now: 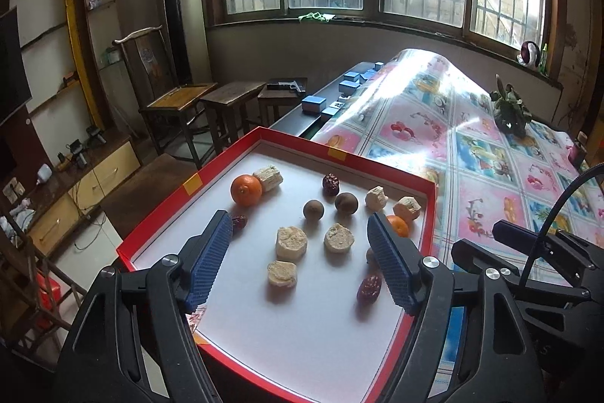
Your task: Organize fruits
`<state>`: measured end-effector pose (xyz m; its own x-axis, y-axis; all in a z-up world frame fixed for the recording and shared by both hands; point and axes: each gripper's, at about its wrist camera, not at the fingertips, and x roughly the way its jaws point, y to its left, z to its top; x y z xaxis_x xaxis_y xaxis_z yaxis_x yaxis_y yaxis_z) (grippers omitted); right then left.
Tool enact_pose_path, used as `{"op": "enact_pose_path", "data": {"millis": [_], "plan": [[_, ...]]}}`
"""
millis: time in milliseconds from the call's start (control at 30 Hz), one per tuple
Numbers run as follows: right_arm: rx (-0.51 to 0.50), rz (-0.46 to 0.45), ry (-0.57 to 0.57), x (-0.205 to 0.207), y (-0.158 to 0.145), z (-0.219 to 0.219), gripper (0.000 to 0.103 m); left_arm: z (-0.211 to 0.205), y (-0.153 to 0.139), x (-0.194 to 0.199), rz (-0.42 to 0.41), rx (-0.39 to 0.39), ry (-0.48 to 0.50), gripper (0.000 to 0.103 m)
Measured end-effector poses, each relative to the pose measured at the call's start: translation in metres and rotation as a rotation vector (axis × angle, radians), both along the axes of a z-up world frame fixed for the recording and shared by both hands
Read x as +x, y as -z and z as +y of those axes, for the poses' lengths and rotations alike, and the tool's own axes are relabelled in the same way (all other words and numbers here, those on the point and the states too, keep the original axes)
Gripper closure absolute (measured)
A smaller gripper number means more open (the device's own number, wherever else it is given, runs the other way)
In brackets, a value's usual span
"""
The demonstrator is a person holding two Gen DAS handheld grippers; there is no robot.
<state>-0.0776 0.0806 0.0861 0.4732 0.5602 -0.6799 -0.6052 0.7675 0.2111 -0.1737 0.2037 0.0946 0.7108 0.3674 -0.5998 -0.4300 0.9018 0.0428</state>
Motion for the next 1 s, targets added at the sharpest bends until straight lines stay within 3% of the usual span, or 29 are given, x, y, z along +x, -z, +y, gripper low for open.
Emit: {"op": "enact_pose_path", "data": {"millis": [33, 167, 467, 1000], "plan": [[-0.003, -0.011, 0.006, -0.003, -0.001, -0.002, 0.044, -0.003, 0.000, -0.002, -0.001, 0.009, -0.004, 0.028], [0.023, -0.021, 0.018, -0.013, -0.004, -0.007, 0.041, -0.005, 0.001, -0.011, 0.008, 0.009, -0.003, 0.028], [-0.018, -0.057, 0.009, -0.028, -0.010, 0.000, 0.040, -0.001, -0.004, -0.030, -0.023, -0.006, -0.019, 0.028], [-0.037, -0.038, 0.002, -0.030, -0.006, 0.004, 0.040, 0.002, 0.002, -0.028, -0.008, -0.025, -0.013, 0.028]]}}
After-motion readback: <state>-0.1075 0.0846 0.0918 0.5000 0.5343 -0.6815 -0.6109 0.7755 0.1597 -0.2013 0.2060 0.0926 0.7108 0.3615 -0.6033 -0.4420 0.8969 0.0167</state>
